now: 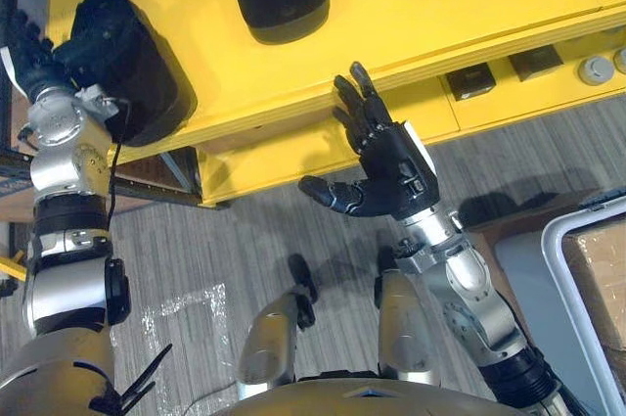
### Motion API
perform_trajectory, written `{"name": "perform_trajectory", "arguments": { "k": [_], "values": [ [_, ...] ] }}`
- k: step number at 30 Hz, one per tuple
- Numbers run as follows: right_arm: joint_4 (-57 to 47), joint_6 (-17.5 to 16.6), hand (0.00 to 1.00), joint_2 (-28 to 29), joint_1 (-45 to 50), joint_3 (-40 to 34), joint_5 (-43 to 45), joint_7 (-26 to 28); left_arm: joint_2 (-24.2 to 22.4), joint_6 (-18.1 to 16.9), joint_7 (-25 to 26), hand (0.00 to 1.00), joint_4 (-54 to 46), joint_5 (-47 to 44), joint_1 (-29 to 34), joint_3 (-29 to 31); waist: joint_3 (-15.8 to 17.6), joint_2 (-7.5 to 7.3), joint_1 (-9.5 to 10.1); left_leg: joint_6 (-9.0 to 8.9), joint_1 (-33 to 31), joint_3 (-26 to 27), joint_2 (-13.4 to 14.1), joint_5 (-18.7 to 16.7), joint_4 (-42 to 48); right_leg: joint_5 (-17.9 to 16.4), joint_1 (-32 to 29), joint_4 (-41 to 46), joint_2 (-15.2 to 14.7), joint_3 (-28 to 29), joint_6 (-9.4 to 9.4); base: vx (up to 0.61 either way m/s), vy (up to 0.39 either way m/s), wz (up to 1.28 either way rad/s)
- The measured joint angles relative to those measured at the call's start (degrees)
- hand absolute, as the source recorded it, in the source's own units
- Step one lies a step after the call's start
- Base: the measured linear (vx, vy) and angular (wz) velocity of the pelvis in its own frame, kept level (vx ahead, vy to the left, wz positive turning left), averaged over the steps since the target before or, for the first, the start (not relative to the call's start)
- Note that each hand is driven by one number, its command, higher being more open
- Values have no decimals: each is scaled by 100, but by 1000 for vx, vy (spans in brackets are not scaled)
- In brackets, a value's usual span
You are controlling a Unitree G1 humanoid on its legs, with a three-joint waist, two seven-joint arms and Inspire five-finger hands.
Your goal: Walk over and take three plastic housings, then place them on the shelf
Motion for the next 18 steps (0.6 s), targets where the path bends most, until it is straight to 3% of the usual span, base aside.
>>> {"name": "perform_trajectory", "arguments": {
  "k": [7, 11, 13, 15, 18],
  "values": [
    [-246, -126, 100, 159, -73, 124, -82, -32, 1, -828, 329, 100, -832, 454, -313, -567, 110, -84, 134, 13, -198, -107, 26, -2, 170, 5, -61, 44, -10, -100, -12, 17, -3, 11],
    [-245, -238, 100, 229, 197, 176, -130, -132, 2, -1387, 592, 100, -1674, 902, -274, -626, 131, -120, 151, 12, -9, -242, 42, -2, 142, 10, 277, -106, 12, -259, -19, 48, -7, 12],
    [-241, -293, 100, 232, 334, 178, -131, -175, 3, -1652, 690, 100, -2096, 1005, -70, -611, 129, -126, 158, 12, 229, -251, 32, -2, 24, 10, 520, -217, 30, -290, -18, 47, -10, -3],
    [-224, -479, 100, 238, 454, 182, -132, -174, 5, -2077, 684, 100, -2936, 1132, 563, -514, 104, -135, 147, 11, 495, -282, 7, -1, -154, 10, 775, -374, 71, -320, -18, 32, -12, -6],
    [12, -661, 100, 259, 447, 12, -195, -159, -200, -2423, 485, 100, -3738, 1363, 1535, -410, -4, -134, 137, 1, 714, -372, -46, 24, -303, 28, 1057, -590, 90, -442, 10, 42, 13, 4]
  ]
}}
